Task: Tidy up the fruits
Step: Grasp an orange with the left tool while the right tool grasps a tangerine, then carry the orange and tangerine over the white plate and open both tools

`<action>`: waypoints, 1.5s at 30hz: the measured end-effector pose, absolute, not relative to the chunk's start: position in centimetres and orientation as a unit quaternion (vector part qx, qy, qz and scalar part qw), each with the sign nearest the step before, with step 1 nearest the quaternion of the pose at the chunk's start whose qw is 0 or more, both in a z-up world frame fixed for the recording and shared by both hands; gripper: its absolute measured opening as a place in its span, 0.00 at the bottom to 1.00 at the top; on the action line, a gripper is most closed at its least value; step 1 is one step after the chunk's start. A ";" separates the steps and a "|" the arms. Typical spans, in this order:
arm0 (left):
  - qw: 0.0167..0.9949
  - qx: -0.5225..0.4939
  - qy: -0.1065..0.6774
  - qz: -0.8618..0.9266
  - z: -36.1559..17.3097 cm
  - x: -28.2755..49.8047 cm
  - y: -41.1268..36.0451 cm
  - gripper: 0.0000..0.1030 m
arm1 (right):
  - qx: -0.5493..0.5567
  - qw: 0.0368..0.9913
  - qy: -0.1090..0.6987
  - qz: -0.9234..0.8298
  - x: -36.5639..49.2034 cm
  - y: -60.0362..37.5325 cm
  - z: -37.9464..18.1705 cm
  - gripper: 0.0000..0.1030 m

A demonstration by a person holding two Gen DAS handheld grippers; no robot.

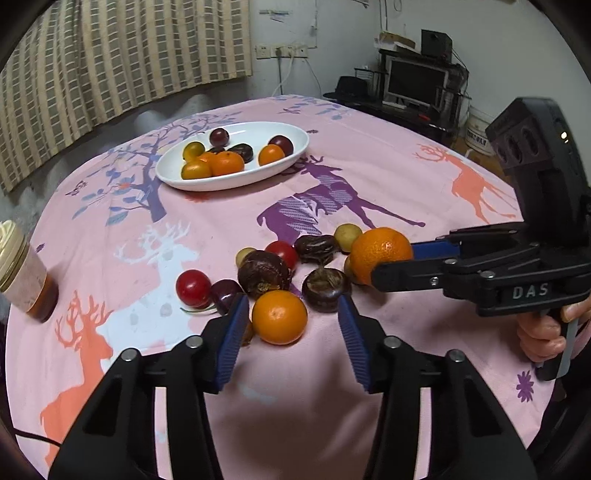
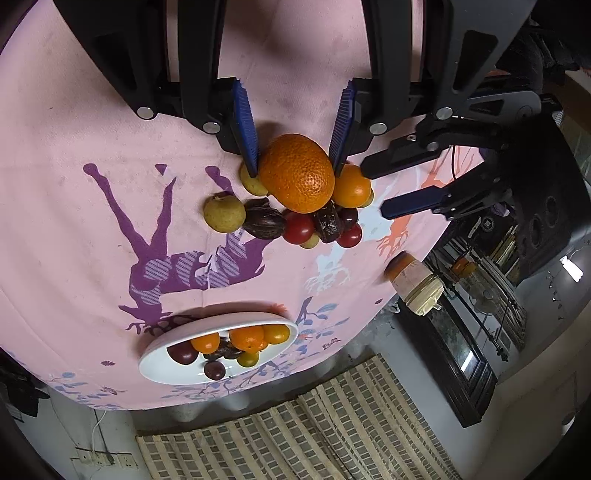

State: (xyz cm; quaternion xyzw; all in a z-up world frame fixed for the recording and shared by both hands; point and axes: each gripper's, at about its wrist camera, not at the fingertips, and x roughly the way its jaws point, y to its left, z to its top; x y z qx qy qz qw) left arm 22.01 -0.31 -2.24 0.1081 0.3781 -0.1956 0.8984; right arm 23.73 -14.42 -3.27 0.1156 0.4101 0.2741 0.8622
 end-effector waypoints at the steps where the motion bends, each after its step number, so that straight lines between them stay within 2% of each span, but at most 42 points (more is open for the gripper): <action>1: 0.896 0.116 0.382 -0.194 -2.5 22.2 -0.5 0.46 | 0.113 0.864 0.406 0.274 23.6 -14.4 -3.1 0.37; 9: 0.888 0.147 0.395 -0.186 -3.4 23.2 -1.3 0.44 | 0.109 0.868 0.398 0.276 23.5 -14.4 -2.8 0.38; 13: 0.890 0.158 0.394 -0.168 -3.7 23.4 -1.3 0.36 | 0.110 0.870 0.396 0.273 23.5 -14.5 -2.8 0.38; 25: 0.897 0.105 0.393 -0.171 -3.1 21.7 0.2 0.35 | 0.113 0.870 0.394 0.273 23.3 -14.6 -2.8 0.38; 30: 0.899 0.067 0.379 -0.208 0.0 22.1 1.2 0.35 | 0.144 0.853 0.395 0.309 23.5 -14.7 -1.7 0.37; 33: 0.911 0.060 0.353 -0.207 2.9 24.8 1.4 0.35 | 0.158 0.864 0.364 0.309 25.2 -15.7 1.0 0.37; 37: 0.924 0.030 0.330 -0.189 5.6 32.0 1.3 0.35 | 0.160 0.904 0.314 0.244 31.0 -17.2 3.7 0.38; 40: 0.930 0.020 0.327 -0.167 5.5 38.1 1.0 0.35 | 0.162 0.912 0.308 0.216 36.3 -17.5 3.2 0.37; 45: 0.916 0.005 0.375 -0.141 2.9 47.9 0.5 0.35 | 0.139 0.918 0.321 0.189 43.1 -17.1 1.1 0.38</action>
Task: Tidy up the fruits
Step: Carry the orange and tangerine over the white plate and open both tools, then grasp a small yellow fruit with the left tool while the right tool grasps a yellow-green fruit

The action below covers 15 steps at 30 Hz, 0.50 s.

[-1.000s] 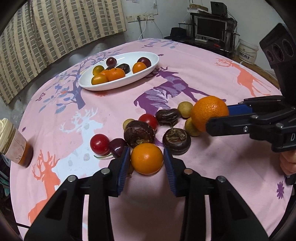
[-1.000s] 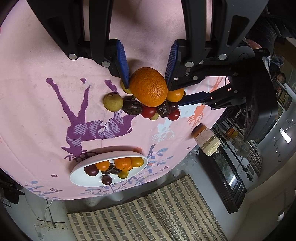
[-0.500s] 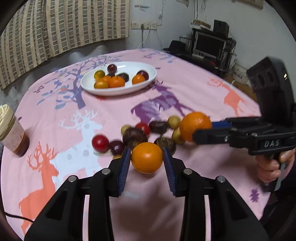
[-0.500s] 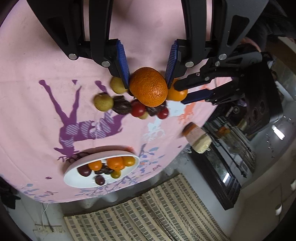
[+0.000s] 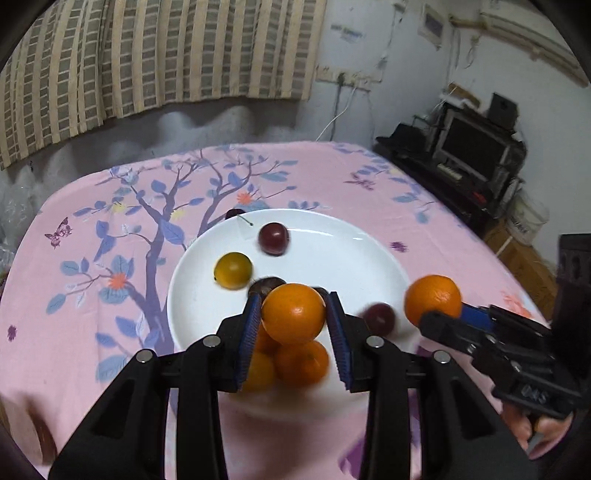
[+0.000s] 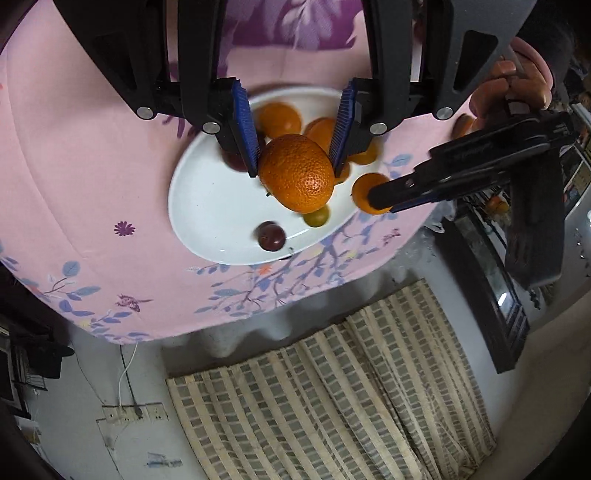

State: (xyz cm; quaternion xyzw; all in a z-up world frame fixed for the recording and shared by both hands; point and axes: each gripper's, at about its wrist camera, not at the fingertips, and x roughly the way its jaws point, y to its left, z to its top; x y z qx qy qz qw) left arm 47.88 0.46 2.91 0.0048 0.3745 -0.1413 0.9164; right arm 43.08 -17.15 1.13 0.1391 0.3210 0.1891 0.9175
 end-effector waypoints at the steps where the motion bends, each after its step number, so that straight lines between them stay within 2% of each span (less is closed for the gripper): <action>1: 0.916 0.008 0.379 -0.133 2.4 48.9 0.3 0.35 | 0.135 0.918 0.324 0.186 44.1 -17.0 0.6 0.38; 3: 0.912 0.001 0.392 -0.123 1.5 50.3 0.2 0.35 | 0.122 0.919 0.327 0.184 45.3 -16.4 -0.1 0.40; 4: 0.910 -0.006 0.397 -0.120 1.3 50.6 0.4 0.37 | 0.111 0.920 0.330 0.180 45.7 -16.1 -0.3 0.46; 5: 0.912 -0.015 0.394 -0.114 1.4 50.4 0.7 0.51 | 0.105 0.921 0.330 0.178 45.6 -15.9 -0.4 0.60; 6: 0.916 -0.019 0.386 -0.110 1.6 50.0 1.1 0.70 | 0.102 0.923 0.328 0.174 45.4 -16.0 -0.3 0.62; 7: 0.923 -0.019 0.370 -0.104 2.3 49.1 1.5 0.78 | 0.103 0.927 0.317 0.174 44.7 -16.1 0.0 0.62; 11: 0.934 -0.011 0.345 -0.096 4.4 44.8 2.8 0.87 | 0.088 0.928 0.309 0.186 42.1 -16.0 1.7 0.62; 15: 0.937 -0.018 0.336 -0.089 5.1 38.5 4.6 0.90 | 0.088 0.916 0.331 0.208 37.9 -16.1 1.8 0.62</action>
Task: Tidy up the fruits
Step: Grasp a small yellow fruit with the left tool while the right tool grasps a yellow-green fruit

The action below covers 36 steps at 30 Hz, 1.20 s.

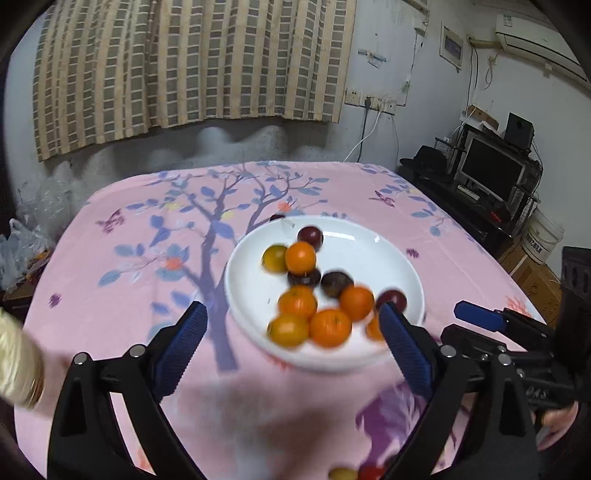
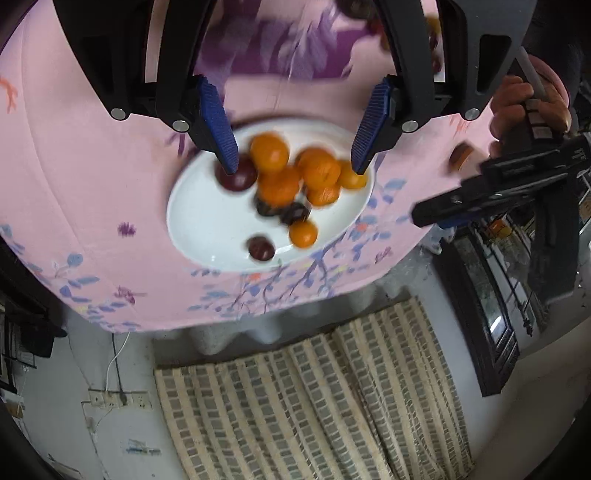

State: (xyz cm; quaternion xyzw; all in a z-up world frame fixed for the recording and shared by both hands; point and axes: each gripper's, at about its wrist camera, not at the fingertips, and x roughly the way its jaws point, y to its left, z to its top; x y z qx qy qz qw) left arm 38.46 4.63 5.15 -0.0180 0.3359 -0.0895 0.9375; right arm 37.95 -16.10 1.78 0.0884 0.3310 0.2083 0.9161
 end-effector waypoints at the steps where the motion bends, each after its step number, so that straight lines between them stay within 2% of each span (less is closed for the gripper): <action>1: 0.936 -0.024 0.340 -0.092 5.0 36.7 5.2 0.90 | 0.079 0.911 0.344 0.213 36.9 -15.8 1.5 0.62; 4: 0.932 -0.050 0.344 -0.103 4.1 32.3 6.7 0.90 | 0.035 0.897 0.376 0.228 32.9 -14.7 0.0 0.61; 9: 0.937 -0.050 0.332 -0.092 1.5 26.0 8.4 0.90 | 0.011 0.879 0.407 0.248 27.5 -13.5 -1.9 0.43; 13: 0.932 -0.049 0.349 -0.084 -0.6 24.6 9.0 0.90 | 0.014 0.869 0.429 0.247 26.2 -12.9 -3.3 0.31; 22: 0.932 -0.049 0.347 -0.095 -0.7 23.5 9.1 0.90 | 0.028 0.851 0.462 0.248 26.6 -12.4 -4.7 0.29; 27: 0.921 -0.022 0.360 -0.145 -1.1 23.4 7.6 0.90 | 0.054 0.848 0.458 0.260 27.0 -12.9 -4.7 0.24; 29: 0.915 0.004 0.366 -0.171 -1.4 23.2 6.4 0.84 | 0.065 0.857 0.439 0.262 26.7 -13.4 -4.0 0.24; 32: 0.905 0.038 0.380 -0.187 -2.4 23.2 4.7 0.67 | 0.081 0.869 0.411 0.264 26.2 -14.3 -2.9 0.24; 33: 0.901 0.041 0.388 -0.187 -2.7 23.4 4.4 0.57 | 0.088 0.870 0.408 0.264 26.2 -14.6 -2.7 0.24; 36: 0.894 0.042 0.407 -0.183 -3.6 24.0 4.2 0.49 | 0.092 0.872 0.406 0.259 26.3 -14.9 -2.5 0.24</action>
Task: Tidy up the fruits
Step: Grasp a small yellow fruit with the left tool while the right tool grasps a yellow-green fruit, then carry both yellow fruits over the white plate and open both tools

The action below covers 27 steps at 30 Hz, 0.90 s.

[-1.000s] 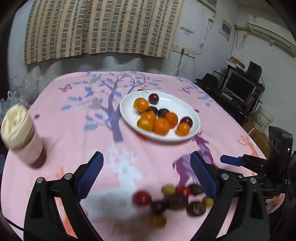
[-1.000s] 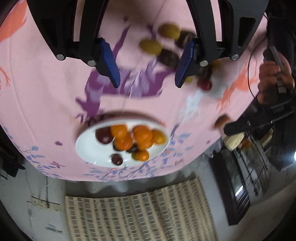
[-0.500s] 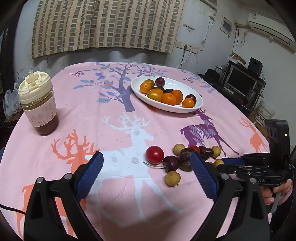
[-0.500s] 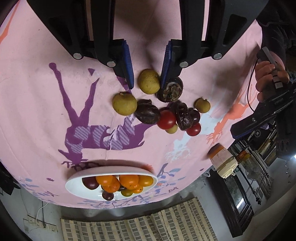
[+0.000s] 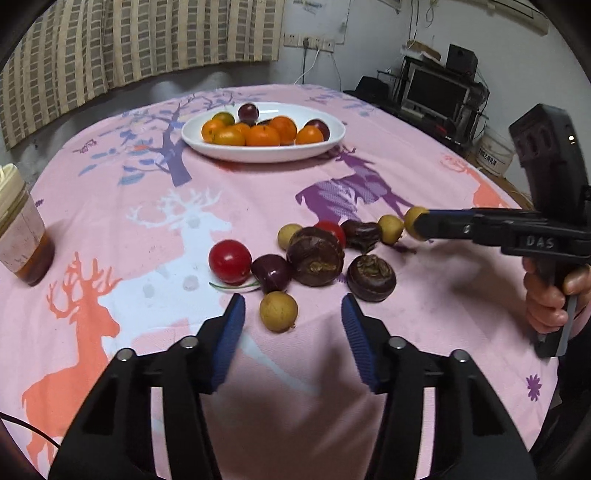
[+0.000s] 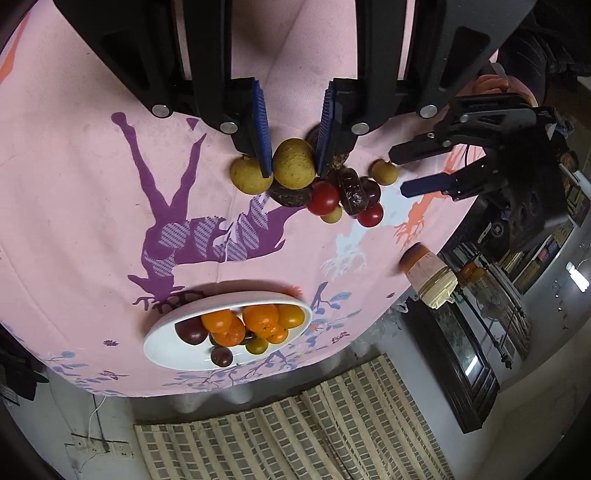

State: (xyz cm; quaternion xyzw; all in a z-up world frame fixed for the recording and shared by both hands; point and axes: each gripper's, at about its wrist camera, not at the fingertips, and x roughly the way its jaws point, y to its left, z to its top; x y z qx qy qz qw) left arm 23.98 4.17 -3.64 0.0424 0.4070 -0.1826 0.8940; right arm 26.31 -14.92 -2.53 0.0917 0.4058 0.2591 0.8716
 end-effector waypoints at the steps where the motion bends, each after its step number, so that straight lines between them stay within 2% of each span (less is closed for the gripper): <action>1: 0.894 0.045 0.408 -0.180 -3.9 24.0 4.1 0.49 | 0.089 0.874 0.403 0.257 26.3 -15.0 -2.4 0.24; 6: 0.888 0.055 0.423 -0.171 -4.9 24.4 3.7 0.43 | 0.089 0.875 0.397 0.261 26.2 -15.0 -2.2 0.24; 8: 0.886 0.053 0.429 -0.168 -5.1 24.8 3.7 0.34 | 0.088 0.877 0.396 0.259 26.1 -15.0 -2.2 0.24; 13: 0.885 0.047 0.434 -0.161 -5.3 25.1 4.0 0.23 | 0.084 0.880 0.391 0.255 26.0 -15.1 -2.1 0.24; 17: 0.887 0.024 0.431 -0.163 -4.6 24.8 4.7 0.23 | 0.085 0.886 0.380 0.251 25.8 -15.3 -1.8 0.24; 21: 0.894 -0.020 0.403 -0.193 -0.6 25.8 5.3 0.23 | 0.098 0.892 0.362 0.252 26.5 -15.7 -0.1 0.24; 27: 0.911 -0.008 0.367 -0.188 5.2 34.5 2.9 0.23 | 0.082 0.935 0.292 0.182 33.2 -15.6 4.3 0.24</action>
